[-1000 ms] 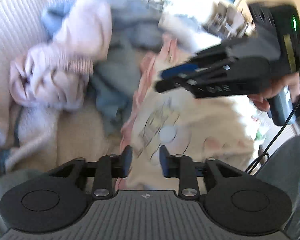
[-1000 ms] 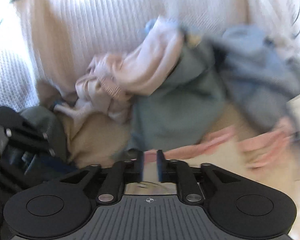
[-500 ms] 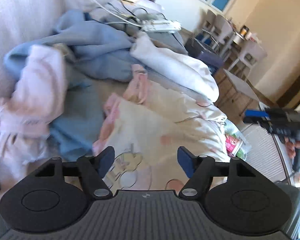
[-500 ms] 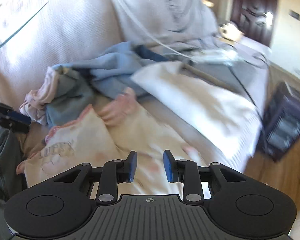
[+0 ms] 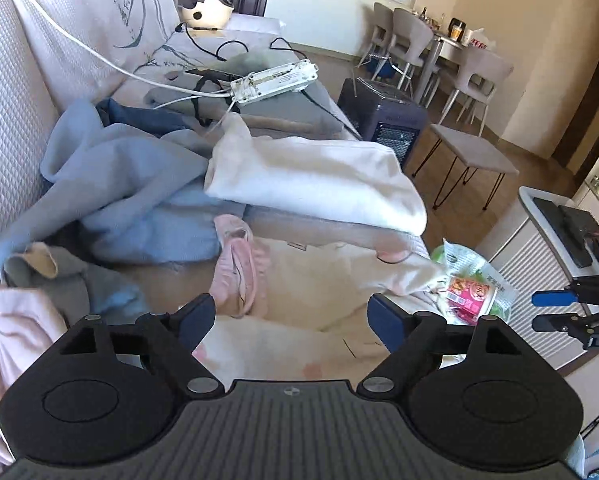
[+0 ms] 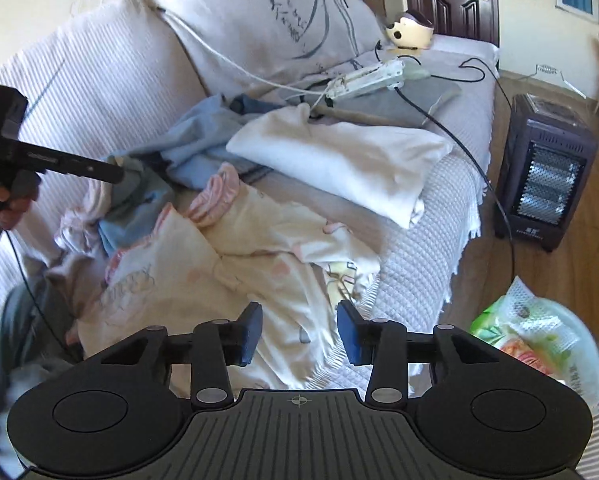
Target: Fold clothes
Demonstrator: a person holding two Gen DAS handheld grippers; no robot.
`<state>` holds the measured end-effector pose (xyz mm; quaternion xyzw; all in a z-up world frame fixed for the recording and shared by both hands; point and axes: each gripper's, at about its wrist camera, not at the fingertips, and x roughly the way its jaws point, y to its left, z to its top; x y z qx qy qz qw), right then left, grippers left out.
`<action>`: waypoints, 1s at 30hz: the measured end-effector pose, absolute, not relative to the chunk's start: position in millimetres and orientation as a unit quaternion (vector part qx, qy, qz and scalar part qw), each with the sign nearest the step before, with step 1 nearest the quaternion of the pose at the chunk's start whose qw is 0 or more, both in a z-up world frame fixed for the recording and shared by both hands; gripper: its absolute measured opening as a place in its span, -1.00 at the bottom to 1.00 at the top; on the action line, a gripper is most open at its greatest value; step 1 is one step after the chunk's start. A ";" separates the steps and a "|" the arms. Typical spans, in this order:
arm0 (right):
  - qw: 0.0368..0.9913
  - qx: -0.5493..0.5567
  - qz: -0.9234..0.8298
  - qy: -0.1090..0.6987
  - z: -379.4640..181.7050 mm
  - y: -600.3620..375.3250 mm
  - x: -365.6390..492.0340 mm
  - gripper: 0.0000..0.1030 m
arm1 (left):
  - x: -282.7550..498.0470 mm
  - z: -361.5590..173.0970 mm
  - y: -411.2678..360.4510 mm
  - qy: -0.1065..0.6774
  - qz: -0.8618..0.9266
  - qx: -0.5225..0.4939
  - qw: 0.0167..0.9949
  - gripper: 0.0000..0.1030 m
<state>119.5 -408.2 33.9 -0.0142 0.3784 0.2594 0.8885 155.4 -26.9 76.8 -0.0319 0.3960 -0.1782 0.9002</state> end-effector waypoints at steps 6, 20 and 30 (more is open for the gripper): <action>0.893 0.026 0.245 0.378 23.5 -409.6 137.9 -0.19 | 173.7 71.2 -28.2 0.409 -0.161 -0.024 0.898 0.59; 0.889 0.050 0.242 0.385 8.9 -395.6 164.8 -0.02 | 203.8 69.3 -24.2 0.416 -0.150 -0.025 0.897 0.62; 0.898 0.026 0.209 0.385 7.2 -407.6 194.0 -0.02 | 229.7 57.2 -11.0 0.398 -0.132 -0.022 0.908 0.61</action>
